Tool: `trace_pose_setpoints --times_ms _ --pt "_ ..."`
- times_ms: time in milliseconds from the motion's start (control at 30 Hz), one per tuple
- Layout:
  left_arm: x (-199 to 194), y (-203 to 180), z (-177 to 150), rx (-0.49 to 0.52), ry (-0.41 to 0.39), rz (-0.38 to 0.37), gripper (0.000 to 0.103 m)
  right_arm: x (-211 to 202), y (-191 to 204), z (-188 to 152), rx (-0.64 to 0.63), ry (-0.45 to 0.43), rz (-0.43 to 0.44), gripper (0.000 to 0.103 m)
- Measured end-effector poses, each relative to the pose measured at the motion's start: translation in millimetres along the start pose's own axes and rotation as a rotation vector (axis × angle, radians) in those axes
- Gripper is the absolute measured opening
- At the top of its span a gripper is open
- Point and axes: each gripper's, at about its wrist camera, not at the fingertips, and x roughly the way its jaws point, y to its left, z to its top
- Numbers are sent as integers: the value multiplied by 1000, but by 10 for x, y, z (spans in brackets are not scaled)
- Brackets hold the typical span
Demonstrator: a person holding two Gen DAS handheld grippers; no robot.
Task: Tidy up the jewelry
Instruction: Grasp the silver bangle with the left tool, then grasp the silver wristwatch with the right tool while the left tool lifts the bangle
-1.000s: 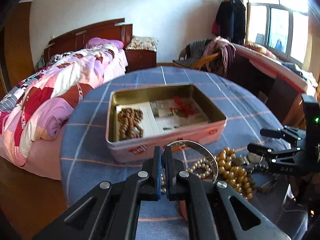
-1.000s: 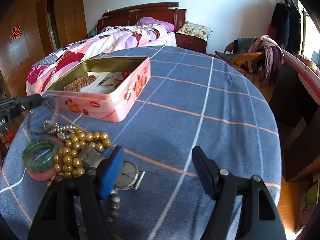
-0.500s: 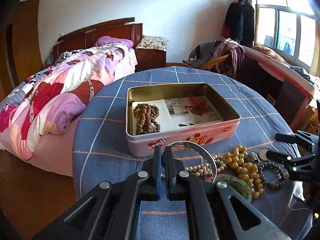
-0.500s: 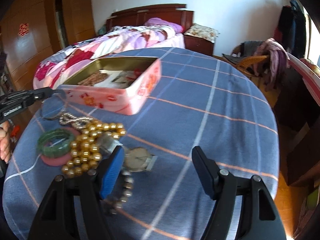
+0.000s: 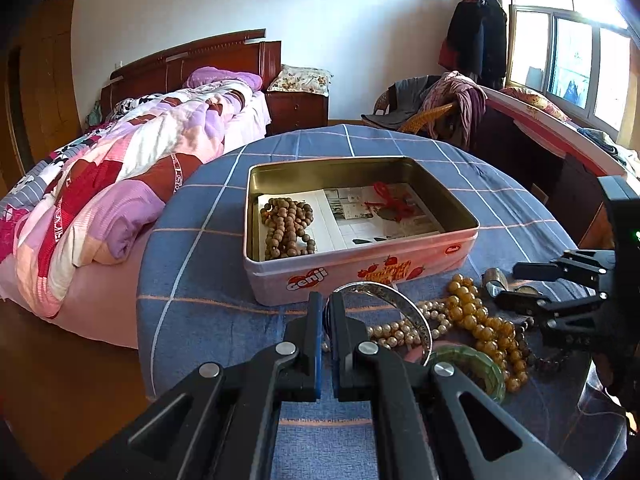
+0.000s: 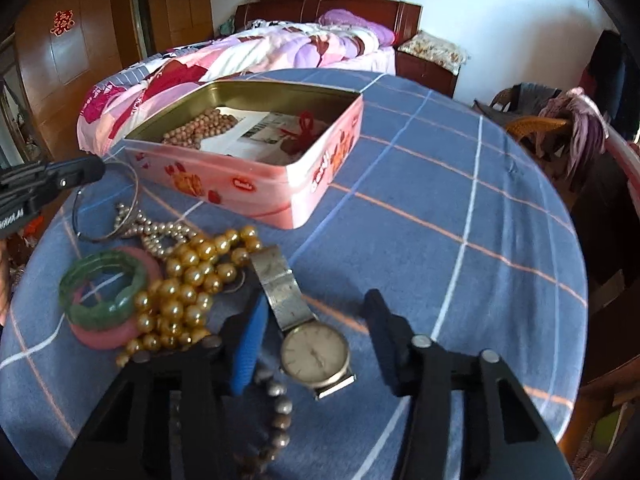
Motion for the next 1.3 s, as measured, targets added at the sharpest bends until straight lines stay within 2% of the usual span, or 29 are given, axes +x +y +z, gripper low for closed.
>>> trace_pose_setpoints --times_ms 200,233,367,567,700,933,1300 --pt "-5 -2 5 -3 -5 -8 1 -24 36 -10 -28 -5 33 27" --pt "-9 -6 8 -2 -6 -10 2 -28 46 -12 -33 -8 38 20" --pt "-51 -9 30 -2 -21 -12 2 -96 59 -34 -28 -40 41 19" --pt "-133 16 85 -9 -49 -9 2 -387 39 -8 -13 -154 24 19" --pt "-166 10 121 -8 -59 -13 2 -491 19 44 -6 -200 20 19" --pt "-265 10 230 0 -90 -21 2 -549 0 151 7 -235 17 19" --pt "-323 28 408 24 -134 11 2 -633 17 352 9 -286 19 19"
